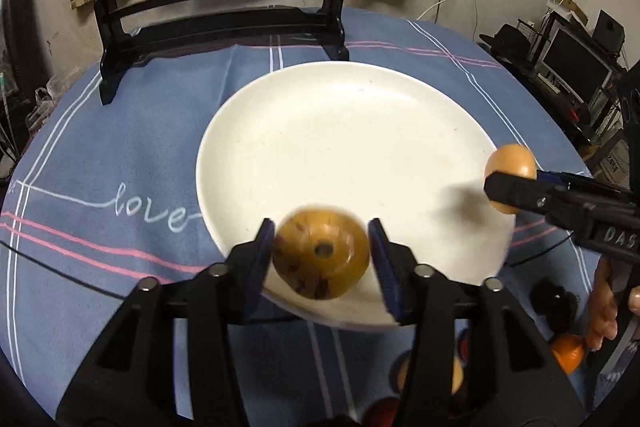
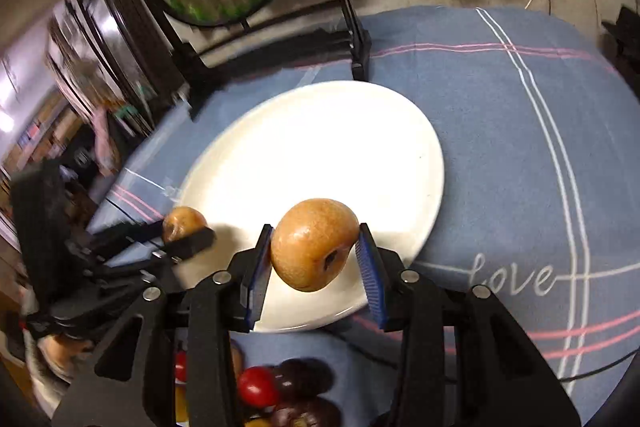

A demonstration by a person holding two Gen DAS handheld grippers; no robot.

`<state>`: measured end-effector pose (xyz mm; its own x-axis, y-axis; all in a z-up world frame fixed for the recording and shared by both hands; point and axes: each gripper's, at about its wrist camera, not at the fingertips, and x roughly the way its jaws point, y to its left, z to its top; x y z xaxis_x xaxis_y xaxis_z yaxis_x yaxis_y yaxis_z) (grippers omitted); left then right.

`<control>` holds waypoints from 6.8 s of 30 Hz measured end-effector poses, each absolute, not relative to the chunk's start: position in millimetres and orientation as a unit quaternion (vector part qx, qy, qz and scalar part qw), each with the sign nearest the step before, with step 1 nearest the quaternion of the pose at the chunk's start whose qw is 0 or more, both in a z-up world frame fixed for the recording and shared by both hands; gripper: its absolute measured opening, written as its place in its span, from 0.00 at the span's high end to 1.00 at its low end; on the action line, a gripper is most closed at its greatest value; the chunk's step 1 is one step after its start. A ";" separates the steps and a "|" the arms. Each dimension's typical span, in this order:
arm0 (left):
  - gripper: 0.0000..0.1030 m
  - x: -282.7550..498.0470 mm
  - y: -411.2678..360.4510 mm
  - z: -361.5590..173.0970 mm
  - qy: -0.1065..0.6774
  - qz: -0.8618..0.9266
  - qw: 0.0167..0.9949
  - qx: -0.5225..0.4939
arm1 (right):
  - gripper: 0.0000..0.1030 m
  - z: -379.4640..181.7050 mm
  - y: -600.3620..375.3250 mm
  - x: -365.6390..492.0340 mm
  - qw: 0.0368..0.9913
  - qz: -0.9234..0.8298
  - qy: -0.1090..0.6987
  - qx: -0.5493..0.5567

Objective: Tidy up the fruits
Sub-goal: 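Place cream fruit on the white plate with left tool while right tool places tan fruit, then grasp the dark purple round fruit with the left tool, then grasp the orange mandarin with the right tool, then place the dark purple fruit on the plate with left tool while right tool places mandarin, then grasp the olive-green round fruit with the left tool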

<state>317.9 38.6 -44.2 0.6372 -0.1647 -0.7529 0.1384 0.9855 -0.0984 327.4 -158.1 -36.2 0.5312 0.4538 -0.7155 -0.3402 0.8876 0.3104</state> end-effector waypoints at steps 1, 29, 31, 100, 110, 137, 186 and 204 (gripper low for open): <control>0.36 318.9 40.1 -43.4 0.414 -0.080 0.907 -0.016 | 0.58 -38.0 -156.3 328.8 0.875 0.217 0.430 0.056; 0.08 190.6 92.4 -46.6 0.382 -0.055 0.921 -0.050 | 0.01 -24.4 -273.6 208.5 0.904 0.184 0.333 0.195; 0.08 183.9 84.2 -51.2 0.388 -0.064 0.919 -0.027 | 0.01 -26.0 -276.8 210.8 0.901 0.181 0.337 0.204; 0.55 214.6 86.6 -77.0 0.429 -0.012 0.903 0.021 | 0.53 -89.7 -250.7 169.3 0.835 0.259 0.450 0.185; 0.56 211.9 89.2 -77.1 0.427 -0.020 0.904 0.009 | 0.58 -91.7 -264.0 164.1 0.816 0.280 0.443 0.243; 0.54 313.8 52.0 -41.4 0.401 -0.040 0.915 0.005 | 0.57 -37.1 -175.0 325.5 0.853 0.276 0.416 0.151; 0.02 170.6 84.8 -49.6 0.379 -0.038 0.925 -0.020 | 0.02 -22.3 -293.8 203.0 0.893 0.203 0.309 0.257; 0.44 194.9 59.4 -67.6 0.398 -0.016 0.914 0.073 | 0.02 -31.8 -283.2 208.4 0.886 0.200 0.336 0.248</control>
<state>194.9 59.4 -67.6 0.6830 0.0278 -0.7299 0.0880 0.9889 0.1200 208.4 -283.2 -31.8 0.6940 0.5215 -0.4964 -0.1878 0.7967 0.5745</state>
